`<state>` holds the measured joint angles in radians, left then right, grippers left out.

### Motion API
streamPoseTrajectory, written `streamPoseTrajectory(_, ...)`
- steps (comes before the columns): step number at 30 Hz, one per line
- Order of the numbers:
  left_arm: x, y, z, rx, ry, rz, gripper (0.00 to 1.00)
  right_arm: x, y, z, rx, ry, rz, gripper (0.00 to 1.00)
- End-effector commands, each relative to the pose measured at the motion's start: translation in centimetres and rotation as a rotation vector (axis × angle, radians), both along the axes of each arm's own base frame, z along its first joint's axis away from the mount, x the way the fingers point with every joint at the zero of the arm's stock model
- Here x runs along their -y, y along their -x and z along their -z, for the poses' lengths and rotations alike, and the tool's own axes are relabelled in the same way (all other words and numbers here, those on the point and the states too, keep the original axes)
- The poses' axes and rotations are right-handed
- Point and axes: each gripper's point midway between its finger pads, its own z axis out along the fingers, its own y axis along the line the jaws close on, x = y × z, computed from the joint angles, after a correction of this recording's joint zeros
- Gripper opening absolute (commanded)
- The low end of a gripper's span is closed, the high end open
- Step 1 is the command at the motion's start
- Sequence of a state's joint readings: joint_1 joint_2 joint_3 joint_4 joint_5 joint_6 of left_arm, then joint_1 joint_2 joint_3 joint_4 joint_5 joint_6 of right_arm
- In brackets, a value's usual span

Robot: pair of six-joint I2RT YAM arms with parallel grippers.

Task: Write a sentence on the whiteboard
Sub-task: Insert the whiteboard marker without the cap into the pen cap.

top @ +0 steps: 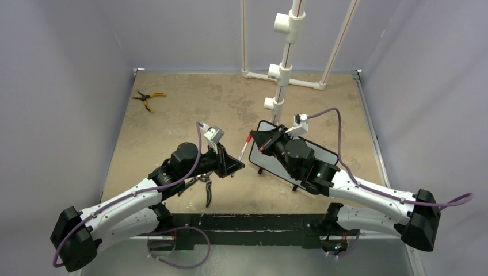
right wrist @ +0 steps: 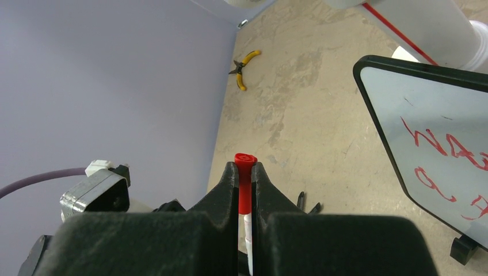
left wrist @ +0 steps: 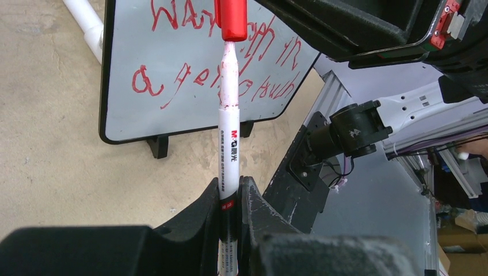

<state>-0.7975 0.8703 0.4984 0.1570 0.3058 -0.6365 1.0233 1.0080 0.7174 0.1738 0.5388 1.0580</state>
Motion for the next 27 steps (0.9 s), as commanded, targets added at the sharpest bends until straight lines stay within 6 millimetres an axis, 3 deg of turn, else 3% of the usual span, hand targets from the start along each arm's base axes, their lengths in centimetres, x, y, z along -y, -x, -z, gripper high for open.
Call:
streamPoseTrajectory(1,0.4,-2.0,-3.7,0.072,0.078,-0.074,0.0,-0.4,0.4,-1.0,0.035,-0.011,-0.029,0.0)
streamPoseTrajectory(14,0.6,-2.1,-4.1,0.078,0.078,-0.067,0.0,-0.5,0.6,-1.2,0.096,0.011,-0.06,0.0)
streamPoseTrajectory(27,0.4,-1.4,-4.1,0.069,0.077,-0.04,0.0,-1.4,2.3,-1.6,0.138,-0.012,-0.173,0.0)
